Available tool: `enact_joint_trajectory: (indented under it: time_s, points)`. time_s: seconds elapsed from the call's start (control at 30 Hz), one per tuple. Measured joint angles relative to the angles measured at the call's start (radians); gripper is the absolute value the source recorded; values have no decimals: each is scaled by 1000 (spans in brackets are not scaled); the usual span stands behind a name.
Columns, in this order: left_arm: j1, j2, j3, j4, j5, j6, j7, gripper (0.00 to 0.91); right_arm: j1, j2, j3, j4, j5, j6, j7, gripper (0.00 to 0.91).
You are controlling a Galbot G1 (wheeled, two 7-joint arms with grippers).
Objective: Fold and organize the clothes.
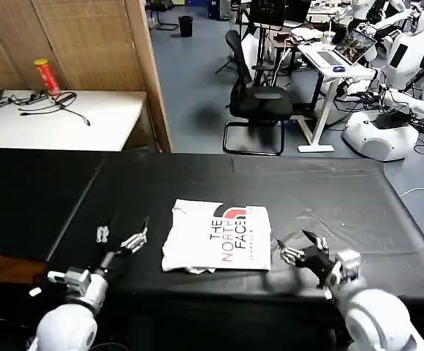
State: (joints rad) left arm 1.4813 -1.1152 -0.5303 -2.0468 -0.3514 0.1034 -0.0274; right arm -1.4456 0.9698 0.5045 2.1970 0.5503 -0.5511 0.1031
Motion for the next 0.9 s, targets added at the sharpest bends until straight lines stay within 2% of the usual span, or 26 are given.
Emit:
enact_joint_trajectory:
  time_s: [0.1,0.17,0.27,0.37,0.47,0.53,0.63,0.9]
  points:
    - [22,-7,3,-19,17,8,-21,878,-85,15,6,0,-78,161,32,878]
    - [43,-13,-5,-38,35,-3,-20,878,-149,29,13,-4,-140,296,52,878]
    - [74,-22,-20,-52,40,-11,-21,878,-239,52,17,-8,-219,468,85,878]
    - [110,-28,-38,-62,45,-22,-16,878,-319,74,18,0,-287,610,118,878]
    - [158,-41,-58,-70,43,-42,-10,878,-387,90,14,6,-342,705,140,878]
    - [196,-50,-72,-77,44,-55,-4,878,-430,101,9,13,-378,748,158,878]
    - [261,-57,-92,-91,56,-66,-3,878,-494,116,2,24,-405,771,186,878]
    - [422,-70,-112,-148,73,-41,-34,878,-630,160,-30,69,-379,727,257,878]
